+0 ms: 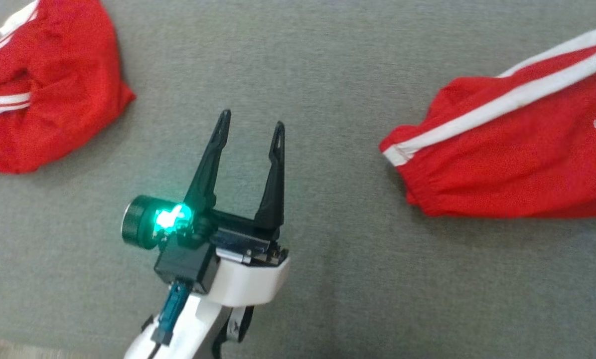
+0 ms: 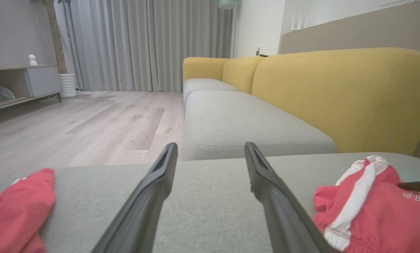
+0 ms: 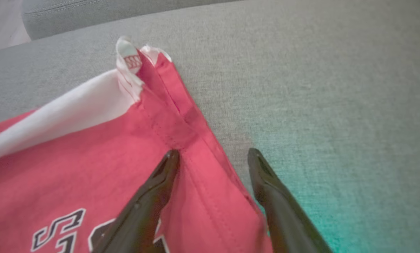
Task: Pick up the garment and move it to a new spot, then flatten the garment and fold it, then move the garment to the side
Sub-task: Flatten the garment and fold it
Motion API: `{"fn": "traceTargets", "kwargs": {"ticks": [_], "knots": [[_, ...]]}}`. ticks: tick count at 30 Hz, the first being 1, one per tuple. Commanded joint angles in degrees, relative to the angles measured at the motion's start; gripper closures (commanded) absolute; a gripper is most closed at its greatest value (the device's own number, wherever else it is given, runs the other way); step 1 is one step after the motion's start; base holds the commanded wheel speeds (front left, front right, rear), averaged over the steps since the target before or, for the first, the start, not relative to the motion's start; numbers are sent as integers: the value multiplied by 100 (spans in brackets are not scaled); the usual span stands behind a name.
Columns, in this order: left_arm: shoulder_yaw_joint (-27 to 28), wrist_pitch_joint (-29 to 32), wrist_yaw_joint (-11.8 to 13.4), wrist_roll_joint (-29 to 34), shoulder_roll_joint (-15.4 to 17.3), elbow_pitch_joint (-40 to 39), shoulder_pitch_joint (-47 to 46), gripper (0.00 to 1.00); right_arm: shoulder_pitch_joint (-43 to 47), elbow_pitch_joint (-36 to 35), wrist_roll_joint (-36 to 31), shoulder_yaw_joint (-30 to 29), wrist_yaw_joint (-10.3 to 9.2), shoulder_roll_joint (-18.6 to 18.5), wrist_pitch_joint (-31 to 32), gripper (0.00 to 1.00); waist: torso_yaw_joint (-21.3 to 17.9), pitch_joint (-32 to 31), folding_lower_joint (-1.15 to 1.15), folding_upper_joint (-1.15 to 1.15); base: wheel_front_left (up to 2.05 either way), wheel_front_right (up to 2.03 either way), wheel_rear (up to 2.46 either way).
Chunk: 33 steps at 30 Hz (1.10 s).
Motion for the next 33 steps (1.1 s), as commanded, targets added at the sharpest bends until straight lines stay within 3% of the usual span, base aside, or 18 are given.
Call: {"fn": "traceTargets", "kwargs": {"ticks": [1, 3, 4, 5, 13, 22, 33], "knots": [[253, -27, -44, 104, 18, -221, 68, 0, 139, -134, 62, 1, 42, -208, 140, 0, 111, 14, 1, 0, 0, 0, 0], [354, -27, -91, 280, -9, -253, 166, 0, 198, -111, 65, -48, 42, -206, 315, 0, 145, 8, 1, 0, 0, 0, 0], [409, -27, -115, 355, -24, -268, 199, 0, 213, -106, 62, -79, 42, -190, 370, 54, 152, 7, 1, 0, 0, 0, 0], [524, -27, -157, 493, -41, -281, 255, 0, 216, -102, 89, -156, 42, -93, 432, 100, 136, -12, 1, 0, 0, 0, 0], [1048, -28, -264, 637, -71, -232, 574, 0, 108, -181, -269, -728, 42, 337, -166, 100, -411, -237, 1, 0, 0, 0, 0], [1403, -28, -535, 620, -129, -70, 807, 0, 744, -559, -498, -1188, 42, 521, -392, 100, -1068, -535, 1, 0, 0, 0, 0], [1460, -28, -767, 736, -222, 95, 895, 0, 635, -2252, -295, -710, 42, 988, -573, 100, -1232, -782, 1, 0, 0, 0, 0]]}}
